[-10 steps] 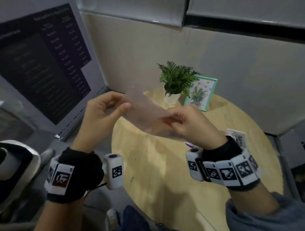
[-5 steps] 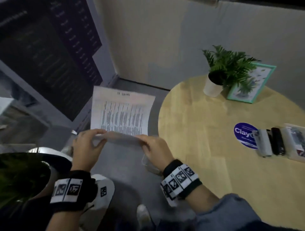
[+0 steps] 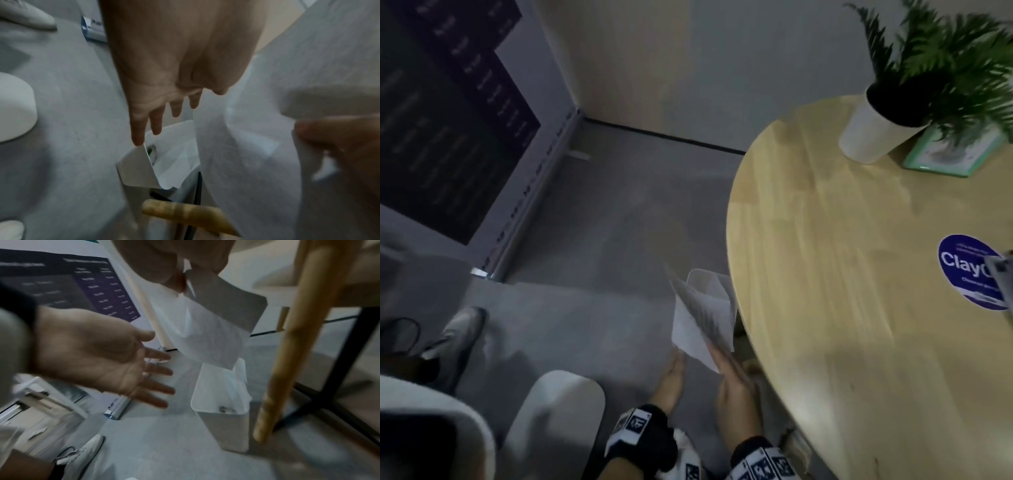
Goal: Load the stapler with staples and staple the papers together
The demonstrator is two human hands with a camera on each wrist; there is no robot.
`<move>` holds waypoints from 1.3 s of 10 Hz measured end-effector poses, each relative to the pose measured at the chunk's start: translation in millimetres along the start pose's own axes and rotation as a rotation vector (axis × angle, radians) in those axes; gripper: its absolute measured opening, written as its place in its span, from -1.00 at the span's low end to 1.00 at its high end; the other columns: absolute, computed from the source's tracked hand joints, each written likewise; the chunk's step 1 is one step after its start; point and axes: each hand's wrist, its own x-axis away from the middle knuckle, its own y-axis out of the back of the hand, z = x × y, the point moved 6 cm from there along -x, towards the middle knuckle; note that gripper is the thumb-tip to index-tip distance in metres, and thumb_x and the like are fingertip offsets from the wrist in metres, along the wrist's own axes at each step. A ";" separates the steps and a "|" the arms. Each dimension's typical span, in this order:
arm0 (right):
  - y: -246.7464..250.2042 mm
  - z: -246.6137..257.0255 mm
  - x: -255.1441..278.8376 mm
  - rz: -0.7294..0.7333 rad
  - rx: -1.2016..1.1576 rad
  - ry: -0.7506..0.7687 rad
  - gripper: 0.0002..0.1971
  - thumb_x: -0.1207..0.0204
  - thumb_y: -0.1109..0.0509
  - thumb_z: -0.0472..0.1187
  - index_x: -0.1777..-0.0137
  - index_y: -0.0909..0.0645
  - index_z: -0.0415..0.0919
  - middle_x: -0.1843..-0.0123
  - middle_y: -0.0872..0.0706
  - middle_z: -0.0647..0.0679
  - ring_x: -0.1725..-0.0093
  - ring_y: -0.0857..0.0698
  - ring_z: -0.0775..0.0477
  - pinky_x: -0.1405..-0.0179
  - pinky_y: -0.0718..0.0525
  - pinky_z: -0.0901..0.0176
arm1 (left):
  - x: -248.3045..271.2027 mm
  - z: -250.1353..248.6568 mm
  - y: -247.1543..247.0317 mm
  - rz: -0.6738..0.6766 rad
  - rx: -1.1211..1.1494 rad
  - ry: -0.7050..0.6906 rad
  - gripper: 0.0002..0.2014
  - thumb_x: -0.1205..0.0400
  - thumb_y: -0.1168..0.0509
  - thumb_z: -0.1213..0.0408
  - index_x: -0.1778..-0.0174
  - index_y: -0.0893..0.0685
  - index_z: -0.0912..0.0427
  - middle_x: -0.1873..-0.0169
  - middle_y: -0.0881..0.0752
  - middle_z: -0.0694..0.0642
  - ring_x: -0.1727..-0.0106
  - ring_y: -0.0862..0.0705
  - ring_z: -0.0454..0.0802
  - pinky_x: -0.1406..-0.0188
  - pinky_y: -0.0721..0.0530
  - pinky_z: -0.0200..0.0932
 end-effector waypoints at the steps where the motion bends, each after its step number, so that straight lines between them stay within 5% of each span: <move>1: -4.3 -37.2 1.2 -0.015 -0.147 -0.162 -0.60 -0.65 -0.10 -0.40 -0.45 -0.43 -0.15 -0.33 -0.51 0.14 -0.36 -0.51 0.17 -0.18 -0.30 0.52 | -25.8 -10.1 -26.7 0.086 -0.018 0.009 -0.61 -0.77 0.12 0.13 -0.46 -0.37 0.12 -0.46 -0.47 0.11 -0.37 -0.48 0.01 -0.40 -0.38 -0.06; 2: -7.8 -63.2 -11.5 -0.062 -0.287 -0.318 -0.60 -0.69 -0.07 -0.25 -0.50 -0.38 -0.24 -0.45 -0.52 -0.23 -0.41 -0.51 -0.20 -0.19 -0.34 0.27 | -40.1 -19.1 -45.1 0.137 -0.046 -0.008 -0.43 -0.71 0.16 -0.13 -0.60 -0.17 0.06 -0.54 -0.33 0.09 -0.54 -0.30 0.00 -0.56 -0.21 0.01; 3: -8.0 -47.5 -32.9 -0.161 -0.324 -0.291 -0.52 -0.67 -0.05 -0.01 -0.48 -0.42 -0.26 -0.42 -0.54 -0.17 -0.44 -0.50 -0.21 -0.33 -0.38 0.20 | -50.7 -26.2 -48.4 0.166 0.013 -0.073 -0.43 -0.71 0.17 -0.11 -0.58 -0.24 0.11 -0.51 -0.41 0.10 -0.52 -0.39 -0.03 -0.48 -0.31 -0.15; 4: -14.5 -32.9 -41.0 -0.268 -0.305 -0.167 -0.61 -0.61 -0.08 -0.13 -0.34 -0.58 -0.13 -0.34 -0.63 0.01 -0.36 -0.55 0.03 -0.42 -0.47 0.09 | -59.4 -30.2 -27.7 0.078 0.109 -0.145 -0.54 -0.74 0.15 -0.02 -0.43 -0.45 0.05 -0.24 -0.67 0.02 -0.15 -0.65 -0.29 -0.20 -0.56 -0.31; 5: -15.6 -40.5 -35.1 -0.301 -0.269 -0.266 -0.57 -0.67 -0.07 -0.13 -0.44 -0.48 -0.30 -0.48 -0.53 -0.19 -0.50 -0.45 -0.15 -0.53 -0.38 -0.10 | -61.2 -30.6 -5.3 0.013 0.084 -0.162 -0.48 -0.70 0.18 -0.14 -0.58 -0.21 -0.08 -0.51 -0.37 -0.09 -0.50 -0.40 -0.06 -0.54 -0.32 0.03; 6: -19.8 -69.5 -42.0 -0.135 -0.209 -0.382 -0.53 -0.74 0.14 -0.19 -0.59 -0.16 -0.38 -0.60 -0.22 -0.44 -0.60 -0.20 -0.40 -0.58 -0.13 -0.26 | -63.6 -27.5 -10.2 0.137 -0.012 -0.132 -0.48 -0.70 0.16 -0.13 -0.59 -0.15 -0.11 -0.48 -0.35 -0.06 -0.51 -0.36 0.02 -0.49 -0.33 0.08; 7: -11.0 -81.8 -45.3 -0.123 -0.224 -0.424 -0.56 -0.72 0.07 -0.29 -0.58 -0.19 -0.39 -0.58 -0.28 -0.42 -0.56 -0.27 -0.38 -0.55 -0.24 -0.12 | -77.0 -13.4 -24.9 0.260 -0.118 -0.083 -0.50 -0.72 0.10 -0.07 -0.61 -0.08 -0.13 -0.63 -0.19 0.00 -0.61 -0.24 0.06 -0.59 -0.22 0.10; 9: -24.1 -66.7 -93.1 -0.140 -0.274 -0.410 -0.65 -0.69 -0.06 -0.32 -0.39 -0.45 -0.44 -0.31 -0.60 -0.41 -0.30 -0.57 -0.33 0.09 -0.45 0.26 | -105.2 10.3 -44.9 0.356 -0.230 -0.003 -0.46 -0.70 0.08 -0.11 -0.61 -0.15 -0.04 -0.63 -0.22 0.01 -0.62 -0.22 0.06 -0.58 -0.14 -0.02; 10: -44.7 -70.0 -124.3 -0.187 -0.168 -0.364 -0.67 -0.65 -0.14 -0.28 -0.36 -0.44 -0.38 -0.31 -0.59 -0.41 -0.31 -0.57 -0.35 0.10 -0.47 0.58 | -111.5 23.3 -28.1 0.352 -0.313 -0.011 -0.41 -0.67 0.09 -0.18 -0.62 -0.10 -0.10 -0.64 -0.18 -0.02 -0.63 -0.18 0.08 -0.63 -0.11 0.09; 11: -65.8 -75.4 -138.5 -0.133 0.014 -0.308 -0.35 -0.60 -0.24 -0.14 -0.62 -0.07 -0.30 -0.61 -0.26 -0.32 -0.57 -0.30 -0.30 -0.52 -0.37 -0.10 | -110.6 43.0 2.4 0.261 -0.394 0.007 -0.44 -0.70 0.04 -0.09 -0.62 -0.09 -0.04 -0.62 -0.22 0.05 -0.62 -0.23 0.08 -0.63 -0.14 0.08; 12: -67.5 -65.1 -128.1 -0.147 -0.021 -0.309 -0.34 -0.62 -0.21 -0.22 -0.63 0.00 -0.34 -0.66 -0.15 -0.29 -0.63 -0.20 -0.25 -0.59 -0.26 -0.09 | -96.3 52.0 31.2 0.163 -0.495 0.051 -0.47 -0.72 -0.02 0.01 -0.60 -0.17 0.08 -0.62 -0.24 0.11 -0.61 -0.25 0.06 -0.61 -0.15 -0.06; 13: -62.9 -43.8 -84.6 -0.100 -0.059 -0.194 -0.46 -0.61 -0.13 -0.22 -0.58 -0.19 -0.30 -0.60 -0.31 -0.22 -0.58 -0.31 -0.18 -0.57 -0.28 0.01 | -52.9 67.7 41.2 0.132 -0.681 0.042 -0.41 -0.69 -0.06 -0.06 -0.56 -0.24 0.21 -0.59 -0.30 0.13 -0.58 -0.31 0.01 -0.44 -0.20 -0.31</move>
